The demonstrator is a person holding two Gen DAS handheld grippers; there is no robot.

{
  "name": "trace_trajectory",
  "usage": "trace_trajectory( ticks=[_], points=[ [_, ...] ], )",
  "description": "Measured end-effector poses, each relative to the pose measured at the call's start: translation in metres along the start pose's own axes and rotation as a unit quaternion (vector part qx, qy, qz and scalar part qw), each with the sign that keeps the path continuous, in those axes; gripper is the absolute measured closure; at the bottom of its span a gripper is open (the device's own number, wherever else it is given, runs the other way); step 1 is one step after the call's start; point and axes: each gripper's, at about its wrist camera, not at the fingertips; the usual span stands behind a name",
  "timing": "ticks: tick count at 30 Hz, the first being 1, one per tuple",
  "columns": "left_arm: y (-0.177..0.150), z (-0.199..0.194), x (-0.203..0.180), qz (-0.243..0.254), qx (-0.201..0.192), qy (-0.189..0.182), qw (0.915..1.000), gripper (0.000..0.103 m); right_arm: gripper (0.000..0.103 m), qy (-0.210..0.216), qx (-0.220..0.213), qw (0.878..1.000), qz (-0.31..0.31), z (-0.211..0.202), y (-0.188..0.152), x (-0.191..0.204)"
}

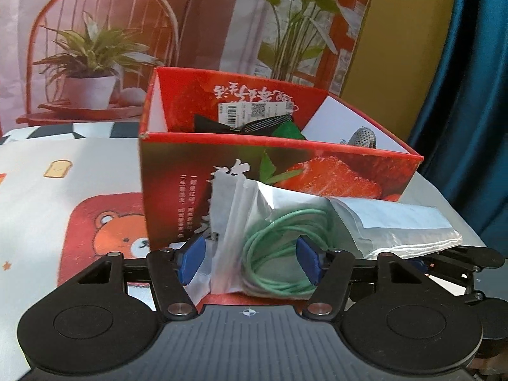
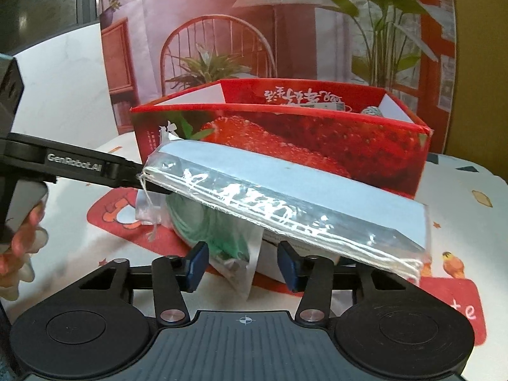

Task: Organize soft objects
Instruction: 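Close both grippers on the clear zip bag with green cable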

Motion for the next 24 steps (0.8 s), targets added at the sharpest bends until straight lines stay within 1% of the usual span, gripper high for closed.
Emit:
trace_trajectory(
  ticks=[11, 13, 14, 15, 20, 24],
  points=[
    [-0.002, 0.013, 0.004, -0.002, 0.004, -0.032, 0.9995, 0.035, 0.071, -0.001, 0.007, 1.000, 0.015, 0.009, 0.002, -0.008],
    [-0.002, 0.015, 0.005, -0.001, 0.005, -0.036, 0.9993, 0.032, 0.072, 0.000, 0.008, 1.000, 0.018, 0.010, 0.002, -0.009],
    [-0.002, 0.017, 0.006, -0.002, 0.005, -0.039, 0.9992, 0.028, 0.072, 0.000, 0.008, 1.000, 0.018, 0.010, 0.002, -0.009],
    [-0.002, 0.018, 0.007, -0.002, 0.006, -0.040, 0.9992, 0.026, 0.072, 0.000, 0.008, 1.000, 0.018, 0.011, 0.002, -0.009],
    [-0.002, 0.025, 0.011, -0.015, 0.008, -0.063, 0.9979, 0.025, 0.073, -0.001, 0.009, 1.000, 0.019, 0.014, 0.004, -0.009],
    [-0.003, 0.027, 0.006, -0.005, 0.008, -0.070, 0.9975, 0.026, 0.074, -0.003, 0.008, 1.000, 0.026, 0.014, 0.005, -0.011]
  ],
)
Point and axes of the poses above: each gripper's, at about its wrist camera, not at the fingertips, and z roughly the way its jaws point, x to its left, y to its top, and after that the axes turned 6 degrees about z, right-handed
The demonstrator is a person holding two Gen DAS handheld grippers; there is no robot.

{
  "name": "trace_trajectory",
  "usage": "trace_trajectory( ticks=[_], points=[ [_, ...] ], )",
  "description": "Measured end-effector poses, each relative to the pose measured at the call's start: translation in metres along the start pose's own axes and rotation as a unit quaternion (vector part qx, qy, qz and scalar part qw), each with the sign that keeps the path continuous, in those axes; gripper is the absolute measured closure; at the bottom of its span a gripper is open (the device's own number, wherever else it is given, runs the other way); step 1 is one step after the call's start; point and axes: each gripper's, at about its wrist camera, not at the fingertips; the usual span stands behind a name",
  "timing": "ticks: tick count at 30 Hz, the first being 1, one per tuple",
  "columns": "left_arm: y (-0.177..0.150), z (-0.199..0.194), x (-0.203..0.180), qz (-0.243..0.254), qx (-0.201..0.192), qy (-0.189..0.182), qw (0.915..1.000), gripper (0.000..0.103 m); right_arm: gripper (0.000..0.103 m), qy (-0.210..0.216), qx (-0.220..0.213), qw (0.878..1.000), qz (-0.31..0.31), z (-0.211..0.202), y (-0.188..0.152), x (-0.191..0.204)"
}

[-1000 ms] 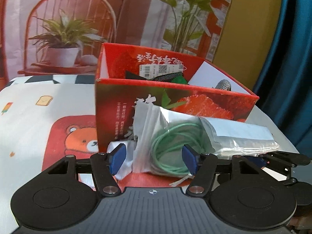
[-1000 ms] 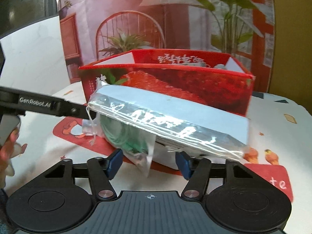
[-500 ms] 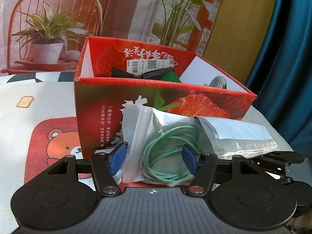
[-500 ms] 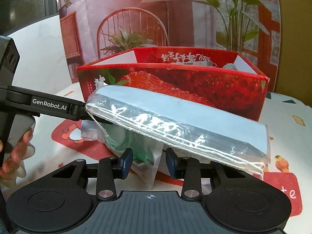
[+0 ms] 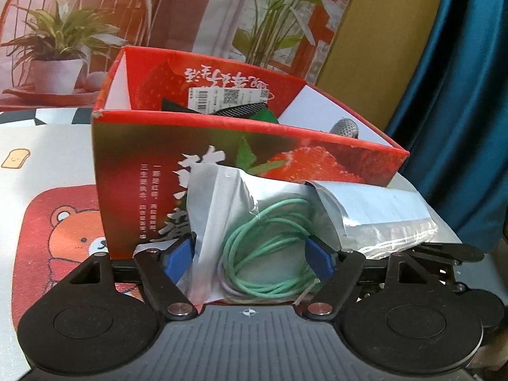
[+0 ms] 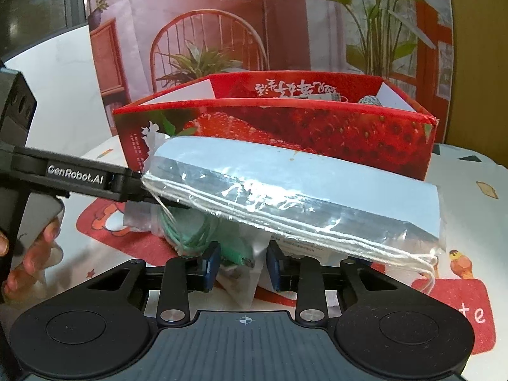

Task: Organize soft objects
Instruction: 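Close both grippers on the clear zip bag with green cable, then lift the zip bag with both grippers and carry it over the box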

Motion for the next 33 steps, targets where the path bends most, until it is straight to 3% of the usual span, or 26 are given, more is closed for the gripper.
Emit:
trace_trajectory(
  ticks=[5, 12, 25, 33],
  points=[
    [-0.006, -0.006, -0.002, -0.015, -0.004, -0.013, 0.9998, 0.031, 0.074, 0.001, -0.002, 1.000, 0.009, 0.000, 0.000, -0.003],
    [-0.019, -0.019, -0.016, -0.021, -0.004, -0.013, 0.9997, 0.051, 0.073, -0.001, -0.007, 1.000, 0.026, -0.007, -0.002, -0.007],
    [-0.041, -0.046, -0.047, -0.011, 0.021, -0.029, 0.9993, 0.053, 0.074, 0.031, 0.001, 0.998, 0.059, -0.042, -0.014, -0.015],
    [-0.055, -0.067, -0.056, -0.025, 0.025, -0.035, 0.9988, 0.053, 0.074, 0.042, 0.003, 0.998, 0.046, -0.060, -0.016, -0.007]
  ],
)
Point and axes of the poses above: each gripper's, at about its wrist camera, not at the fingertips, and z roughly the way its jaws point, x to its left, y to its top, and after that the axes turned 6 degrees about z, right-handed
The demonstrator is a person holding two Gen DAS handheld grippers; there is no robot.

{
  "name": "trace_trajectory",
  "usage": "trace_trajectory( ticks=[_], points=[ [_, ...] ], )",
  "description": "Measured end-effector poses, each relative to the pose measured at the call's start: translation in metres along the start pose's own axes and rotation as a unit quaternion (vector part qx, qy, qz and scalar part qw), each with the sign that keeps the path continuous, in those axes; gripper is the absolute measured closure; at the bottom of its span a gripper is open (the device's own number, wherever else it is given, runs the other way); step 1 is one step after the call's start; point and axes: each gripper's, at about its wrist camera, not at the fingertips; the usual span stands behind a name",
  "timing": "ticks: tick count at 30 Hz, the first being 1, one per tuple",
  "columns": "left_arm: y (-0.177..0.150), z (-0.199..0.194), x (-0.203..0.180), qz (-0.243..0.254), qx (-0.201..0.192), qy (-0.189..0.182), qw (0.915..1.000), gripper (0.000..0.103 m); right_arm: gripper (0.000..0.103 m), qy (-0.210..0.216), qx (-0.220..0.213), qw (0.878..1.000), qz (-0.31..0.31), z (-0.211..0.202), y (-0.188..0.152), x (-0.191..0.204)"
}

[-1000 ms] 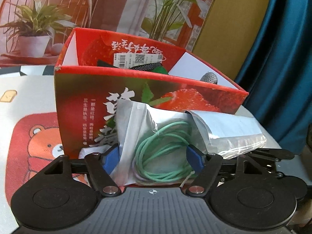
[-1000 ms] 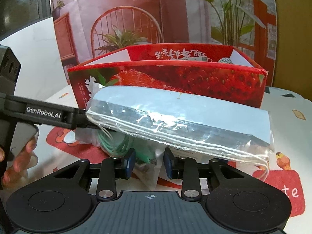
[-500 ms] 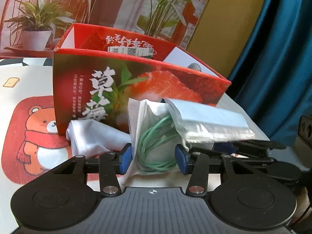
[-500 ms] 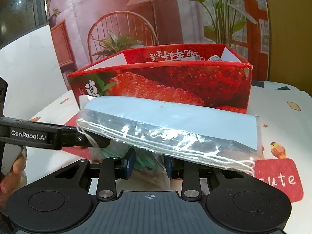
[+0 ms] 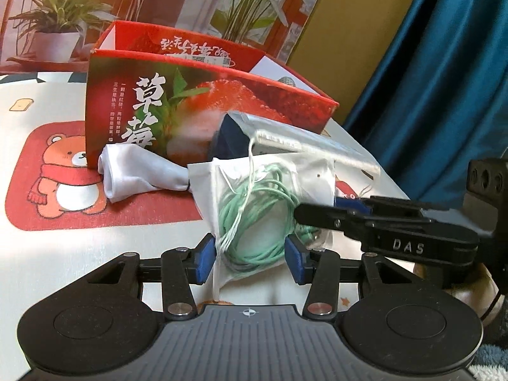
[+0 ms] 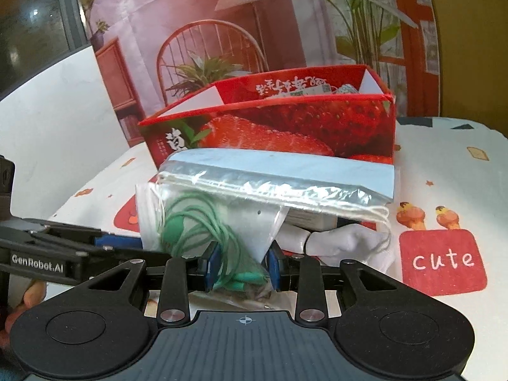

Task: Organize soft objects
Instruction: 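Lift the zip bag with both grippers and carry it over the box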

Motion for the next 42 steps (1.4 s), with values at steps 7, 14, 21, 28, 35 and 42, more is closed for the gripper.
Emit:
trace_trajectory(
  ticks=[7, 14, 21, 28, 35, 42],
  points=[
    [0.006, -0.027, -0.006, -0.005, -0.044, 0.006, 0.9990, 0.053, 0.074, 0.011, -0.035, 0.999, -0.021, -0.021, 0.007, 0.013],
    [0.031, -0.052, -0.013, -0.002, -0.098, 0.019, 0.9950, 0.053, 0.074, 0.023, -0.076, 0.995, -0.057, -0.038, 0.028, 0.030],
    [0.077, -0.062, -0.012, 0.010, -0.140, 0.025, 0.9898, 0.053, 0.074, 0.036, -0.115, 0.991, -0.055, -0.044, 0.074, 0.037],
    [0.137, -0.043, -0.001, 0.019, -0.146, 0.044, 0.9881, 0.053, 0.074, 0.034, -0.136, 0.988, -0.067, -0.021, 0.139, 0.036],
    [0.170, -0.005, 0.026, 0.015, -0.102, 0.069, 0.9923, 0.053, 0.074, 0.024, -0.108, 0.992, -0.061, 0.032, 0.176, 0.023],
    [0.171, 0.032, 0.053, 0.002, -0.044, 0.083, 0.9956, 0.053, 0.074, 0.016, -0.045, 0.998, -0.037, 0.089, 0.175, 0.006]
  ],
)
Point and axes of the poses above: each gripper's, at about its wrist camera, not at the fingertips, and z roughly the way its jaws point, x to its left, y to its top, and after that the axes turned 6 degrees about z, right-handed
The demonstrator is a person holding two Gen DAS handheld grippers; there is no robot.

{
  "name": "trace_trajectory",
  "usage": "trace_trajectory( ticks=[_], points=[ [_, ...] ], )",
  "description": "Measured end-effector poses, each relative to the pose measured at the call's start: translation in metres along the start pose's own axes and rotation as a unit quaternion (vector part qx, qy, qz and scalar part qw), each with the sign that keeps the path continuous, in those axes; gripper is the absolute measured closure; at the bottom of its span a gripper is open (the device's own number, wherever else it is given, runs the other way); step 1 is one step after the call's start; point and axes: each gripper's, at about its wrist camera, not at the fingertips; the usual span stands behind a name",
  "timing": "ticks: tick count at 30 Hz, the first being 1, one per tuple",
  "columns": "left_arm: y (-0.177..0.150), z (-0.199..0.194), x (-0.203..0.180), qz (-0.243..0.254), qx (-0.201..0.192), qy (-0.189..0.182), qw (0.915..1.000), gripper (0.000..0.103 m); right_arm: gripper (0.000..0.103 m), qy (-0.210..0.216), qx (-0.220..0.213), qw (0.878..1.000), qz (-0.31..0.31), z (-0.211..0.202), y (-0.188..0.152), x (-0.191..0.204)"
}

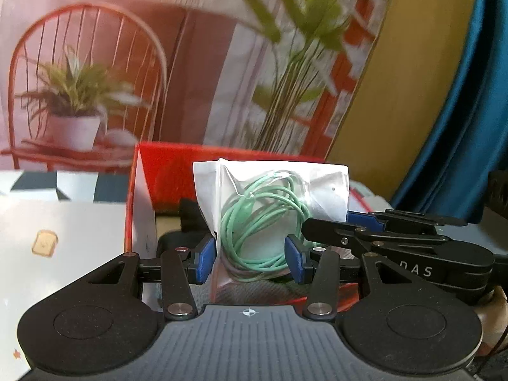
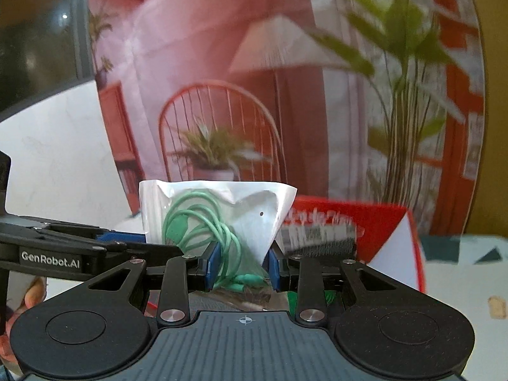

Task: Organize soft objects
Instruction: 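Lift the zip bag with both grippers and carry it over the box, then lower the zip bag into the box and open both grippers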

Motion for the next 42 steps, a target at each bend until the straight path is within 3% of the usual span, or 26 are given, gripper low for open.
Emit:
trace_trajectory(
  ticks=[11, 15, 26, 33, 42],
  points=[
    [-0.009, 0.024, 0.009, 0.003, 0.034, 0.013, 0.9993, 0.053, 0.073, -0.011, 0.048, 0.998, 0.042, 0.032, -0.019, -0.023],
    [-0.009, 0.020, 0.007, 0.012, 0.025, 0.025, 0.9993, 0.050, 0.065, -0.022, 0.050, 0.997, 0.050, 0.031, -0.020, -0.027],
    [-0.016, -0.023, -0.022, 0.071, -0.027, 0.049, 0.9959, 0.037, 0.048, -0.045, -0.008, 0.999, 0.022, -0.014, -0.024, -0.021],
    [-0.030, -0.050, -0.032, 0.066, -0.052, 0.069, 0.9940, 0.033, 0.038, -0.048, -0.055, 0.997, -0.018, -0.050, -0.032, -0.005],
    [-0.059, -0.075, -0.041, 0.057, -0.066, 0.091, 0.9920, 0.032, 0.031, -0.042, -0.069, 0.996, -0.026, -0.079, -0.060, 0.008]
  ],
)
Point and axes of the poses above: each gripper's, at about its wrist camera, not at the fingertips, and z roughly the way its jaws point, x to its left, y to its top, and after that the axes turned 6 degrees about z, right-handed
